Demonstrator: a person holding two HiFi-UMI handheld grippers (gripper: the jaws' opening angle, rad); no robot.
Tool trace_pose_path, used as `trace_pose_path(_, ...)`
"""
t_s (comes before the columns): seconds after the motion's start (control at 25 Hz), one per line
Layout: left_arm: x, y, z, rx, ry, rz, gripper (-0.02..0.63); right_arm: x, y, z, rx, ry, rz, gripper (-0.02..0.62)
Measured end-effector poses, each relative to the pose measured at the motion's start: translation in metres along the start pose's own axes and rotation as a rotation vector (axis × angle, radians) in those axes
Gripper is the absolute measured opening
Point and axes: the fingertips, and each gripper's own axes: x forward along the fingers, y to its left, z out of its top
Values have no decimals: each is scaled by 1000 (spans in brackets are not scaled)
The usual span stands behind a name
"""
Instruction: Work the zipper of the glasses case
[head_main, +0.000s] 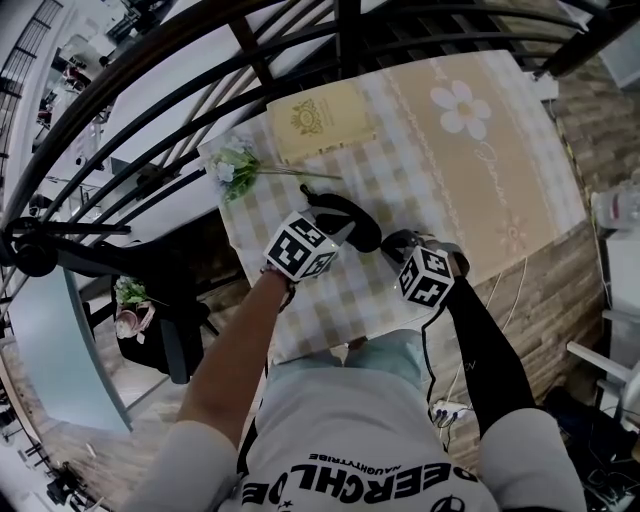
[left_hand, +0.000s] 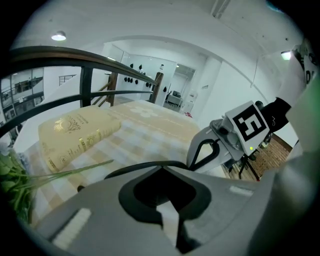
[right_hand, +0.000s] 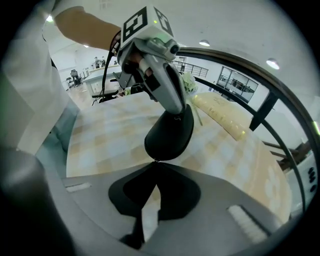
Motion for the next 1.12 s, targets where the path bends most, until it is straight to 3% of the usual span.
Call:
trace_pose_path(0.2,8,-7,9,34,13,11,20,-11,-35,-17,37,15,-73,29)
trace_pose_path(0.48,21,-5,20,73,49,25,18,-9,-94,-23,157,19,-242,29)
trace_pose_path(0.6,26,-4,18,125,79,40,20,-3,-98,-22,178,18,-240,29)
trace_pose_path(0.76,10,19,29,189,60,160,20,2,-98,-24,168,14,-230,30)
trace_pose_path(0.88,7,38,23,233,124,217,20,4,-98,-26,155,24,-226,30)
trace_pose_path(1.04,11,48,17,152,96,212,12,7,-98,-27,149,31,-219,31)
trace_pose_path(1.12,11,47,17,160,92,208,12,7,-97,-27,145,32,-215,29)
